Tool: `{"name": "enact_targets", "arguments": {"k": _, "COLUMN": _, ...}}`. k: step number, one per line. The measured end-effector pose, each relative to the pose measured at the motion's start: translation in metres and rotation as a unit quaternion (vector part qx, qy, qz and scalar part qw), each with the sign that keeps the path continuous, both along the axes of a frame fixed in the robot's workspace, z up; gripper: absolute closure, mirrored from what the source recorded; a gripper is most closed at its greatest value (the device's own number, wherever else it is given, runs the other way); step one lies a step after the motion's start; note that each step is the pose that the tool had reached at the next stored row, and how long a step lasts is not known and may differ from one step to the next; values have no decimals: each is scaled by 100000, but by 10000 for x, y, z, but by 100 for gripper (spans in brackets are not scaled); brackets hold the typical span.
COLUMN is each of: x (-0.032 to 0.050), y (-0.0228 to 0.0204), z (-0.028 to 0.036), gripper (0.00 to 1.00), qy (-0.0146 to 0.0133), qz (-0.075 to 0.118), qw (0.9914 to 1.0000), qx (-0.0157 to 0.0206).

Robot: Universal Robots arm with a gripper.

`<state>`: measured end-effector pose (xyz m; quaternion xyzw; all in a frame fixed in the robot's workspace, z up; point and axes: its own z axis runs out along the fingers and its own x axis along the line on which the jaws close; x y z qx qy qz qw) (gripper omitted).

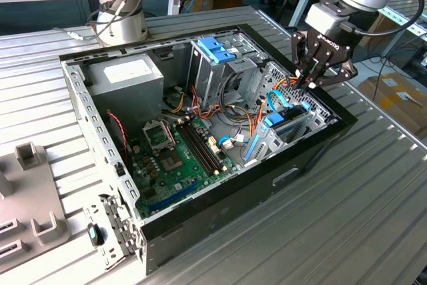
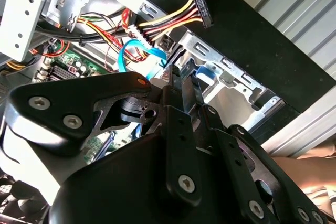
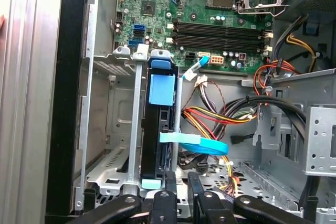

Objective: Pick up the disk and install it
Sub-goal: 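Insert the second disk wire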

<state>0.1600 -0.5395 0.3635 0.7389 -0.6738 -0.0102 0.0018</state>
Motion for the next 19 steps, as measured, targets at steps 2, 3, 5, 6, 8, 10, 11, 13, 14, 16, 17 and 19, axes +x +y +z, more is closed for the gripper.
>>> {"name": "enact_targets", "arguments": {"k": 2, "x": 3, "y": 3, "z": 0, "gripper": 76, "qy": 0, "qz": 60, "qw": 100000, "qx": 0}}
{"name": "enact_targets", "arguments": {"k": 3, "x": 6, "y": 7, "z": 0, "gripper": 76, "qy": 0, "qz": 64, "qw": 100000, "qx": -4}}
{"name": "enact_targets", "arguments": {"k": 5, "x": 9, "y": 10, "z": 0, "gripper": 76, "qy": -1, "qz": 63, "qw": 100000, "qx": -6}}
{"name": "enact_targets", "arguments": {"k": 6, "x": 9, "y": 10, "z": 0, "gripper": 76, "qy": 0, "qz": 65, "qw": 100000, "qx": -3}}
{"name": "enact_targets", "arguments": {"k": 8, "x": 9, "y": 10, "z": 0, "gripper": 76, "qy": 1, "qz": 64, "qw": 100000, "qx": -3}}
{"name": "enact_targets", "arguments": {"k": 10, "x": 10, "y": 10, "z": 0, "gripper": 76, "qy": 0, "qz": 65, "qw": 100000, "qx": -4}}
{"name": "enact_targets", "arguments": {"k": 11, "x": 14, "y": 11, "z": 0, "gripper": 76, "qy": 0, "qz": 69, "qw": 100000, "qx": -6}}
{"name": "enact_targets", "arguments": {"k": 13, "x": 27, "y": 12, "z": 0, "gripper": 76, "qy": 0, "qz": 97, "qw": 100000, "qx": -5}}
{"name": "enact_targets", "arguments": {"k": 14, "x": 29, "y": 12, "z": 0, "gripper": 76, "qy": -1, "qz": 144, "qw": 100000, "qx": -6}}
{"name": "enact_targets", "arguments": {"k": 16, "x": 34, "y": 12, "z": 0, "gripper": 76, "qy": -3, "qz": 481, "qw": 99999, "qx": -2}}
{"name": "enact_targets", "arguments": {"k": 17, "x": 35, "y": 12, "z": 0, "gripper": 76, "qy": -1, "qz": 767, "qw": 99997, "qx": -2}}
{"name": "enact_targets", "arguments": {"k": 19, "x": 37, "y": 12, "z": 1, "gripper": 76, "qy": -1, "qz": 1523, "qw": 99988, "qx": -7}}
